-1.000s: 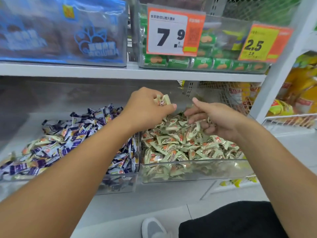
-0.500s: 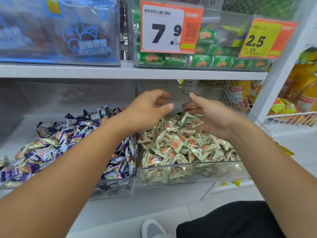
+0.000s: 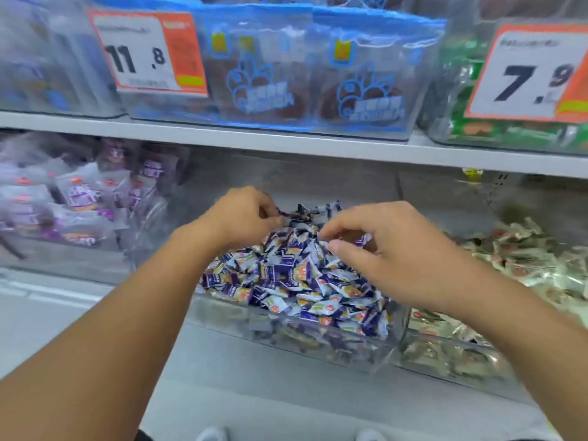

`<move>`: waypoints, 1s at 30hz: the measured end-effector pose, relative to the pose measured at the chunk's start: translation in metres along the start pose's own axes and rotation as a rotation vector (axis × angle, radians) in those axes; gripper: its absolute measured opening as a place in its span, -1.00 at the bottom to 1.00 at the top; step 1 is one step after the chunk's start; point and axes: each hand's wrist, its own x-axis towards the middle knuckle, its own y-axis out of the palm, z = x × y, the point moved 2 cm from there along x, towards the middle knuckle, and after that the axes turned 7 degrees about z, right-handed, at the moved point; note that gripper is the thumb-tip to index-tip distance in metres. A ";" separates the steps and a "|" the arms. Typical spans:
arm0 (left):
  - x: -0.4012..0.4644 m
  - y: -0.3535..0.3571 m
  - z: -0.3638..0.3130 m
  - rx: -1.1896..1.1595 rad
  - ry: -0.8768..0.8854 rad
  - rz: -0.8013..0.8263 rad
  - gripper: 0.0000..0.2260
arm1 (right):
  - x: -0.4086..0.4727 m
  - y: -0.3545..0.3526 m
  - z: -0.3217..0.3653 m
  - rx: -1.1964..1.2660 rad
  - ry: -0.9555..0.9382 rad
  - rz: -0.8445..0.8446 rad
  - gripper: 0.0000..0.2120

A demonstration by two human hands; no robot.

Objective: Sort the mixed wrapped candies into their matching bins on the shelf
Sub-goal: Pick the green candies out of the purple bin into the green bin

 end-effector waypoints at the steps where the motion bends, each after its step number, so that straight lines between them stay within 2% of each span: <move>1: -0.007 -0.003 0.018 0.053 -0.061 0.011 -0.78 | 0.014 0.013 0.008 -0.038 -0.023 0.047 -0.84; 4: -0.026 -0.008 0.055 0.087 -0.220 0.137 -0.57 | 0.063 0.035 0.015 -0.126 -0.001 0.120 -0.72; 7: -0.036 -0.002 0.074 0.116 -0.315 0.297 -0.51 | 0.106 0.046 0.025 -0.150 0.012 0.177 -0.58; 12: -0.034 -0.004 0.089 0.170 -0.310 0.310 -0.53 | 0.158 0.091 0.046 -0.340 -0.003 0.471 -0.69; 15: -0.029 -0.003 0.092 0.249 -0.304 0.332 -0.52 | 0.171 0.117 0.042 -0.462 0.015 0.598 -0.63; 19: -0.018 -0.001 0.092 0.285 -0.285 0.350 -0.53 | 0.173 0.126 0.033 -0.455 0.021 0.644 -0.46; 23: -0.014 0.000 0.094 0.279 -0.262 0.387 -0.63 | 0.179 0.122 0.021 -0.355 0.039 0.652 -0.44; 27: -0.011 0.006 0.094 0.245 -0.305 0.372 -0.69 | 0.180 0.111 0.013 -0.285 0.051 0.624 -0.64; 30: -0.003 0.009 0.096 0.156 -0.374 0.294 -0.65 | 0.178 0.099 0.012 -0.308 0.056 0.643 -0.68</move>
